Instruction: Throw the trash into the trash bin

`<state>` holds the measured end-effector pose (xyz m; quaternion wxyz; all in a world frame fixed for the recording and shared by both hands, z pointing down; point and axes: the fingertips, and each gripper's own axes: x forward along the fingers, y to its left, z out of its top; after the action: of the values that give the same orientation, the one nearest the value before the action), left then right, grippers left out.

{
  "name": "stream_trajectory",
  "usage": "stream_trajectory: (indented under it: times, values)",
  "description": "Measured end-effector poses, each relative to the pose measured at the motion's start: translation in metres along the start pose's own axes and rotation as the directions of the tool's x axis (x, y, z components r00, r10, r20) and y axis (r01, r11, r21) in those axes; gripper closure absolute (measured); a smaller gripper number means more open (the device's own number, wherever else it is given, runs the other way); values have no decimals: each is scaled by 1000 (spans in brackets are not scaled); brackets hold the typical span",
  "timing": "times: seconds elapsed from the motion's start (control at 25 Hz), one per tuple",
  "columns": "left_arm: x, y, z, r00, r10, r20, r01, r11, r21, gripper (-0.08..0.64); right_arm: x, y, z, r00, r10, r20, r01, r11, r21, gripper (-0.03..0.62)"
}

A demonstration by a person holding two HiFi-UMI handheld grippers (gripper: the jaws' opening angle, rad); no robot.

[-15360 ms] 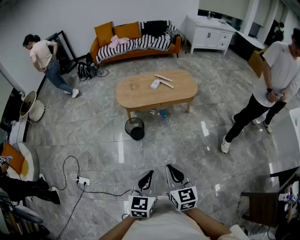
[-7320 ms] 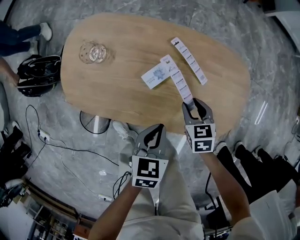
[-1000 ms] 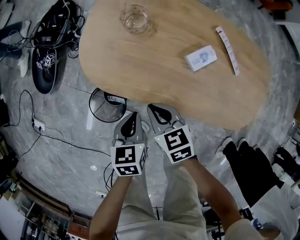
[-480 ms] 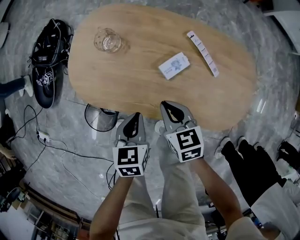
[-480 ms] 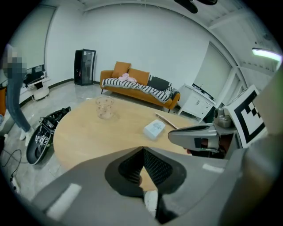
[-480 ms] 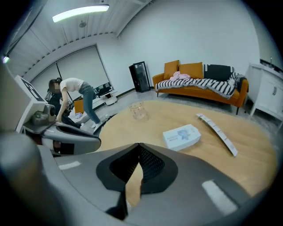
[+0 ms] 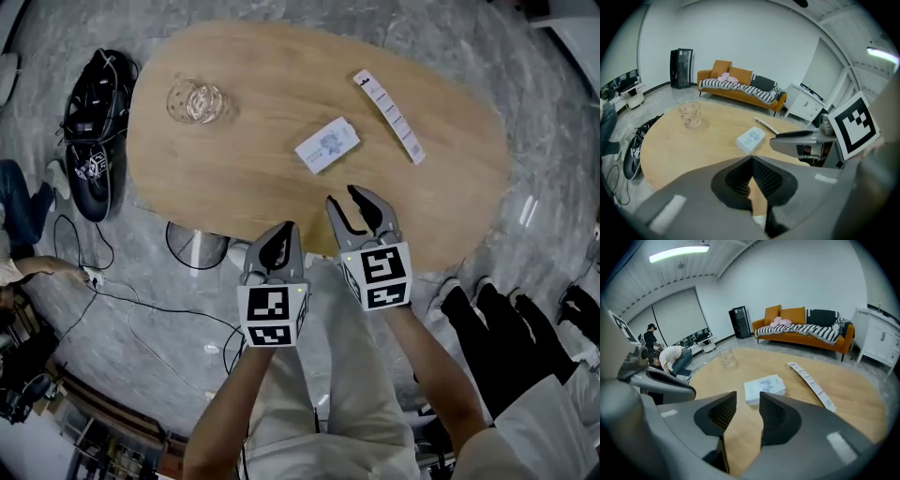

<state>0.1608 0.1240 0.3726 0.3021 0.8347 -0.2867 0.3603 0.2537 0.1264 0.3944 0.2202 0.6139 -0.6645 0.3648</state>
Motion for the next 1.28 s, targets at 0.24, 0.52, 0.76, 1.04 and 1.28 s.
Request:
stream_trajectory:
  times: [0.24,0.52,0.76,1.04,1.28]
  values:
    - [19,-3,9,1000,24,7,-24,999,-27,560,22,-22,-4,1000,-5,-27,5,1000,-21,188]
    - [34,5,4,999,43,-9,-43,998,-54,560,58,-34,0,999,-31,-37,26,992,-122,-3]
    - [42,12,-3,998,55,-21,-57,996,-74,560,87,-40,-5,998,-27,-63,17,989,-147,-18]
    - [45,21,-6,997,68,-22,-70,993,-92,560,106,-41,-12,995,-39,-97,20,982,-190,-18]
    - [42,29,-7,996,83,-13,-84,991,-102,560,110,-42,-19,989,-33,-145,-1,974,-226,43]
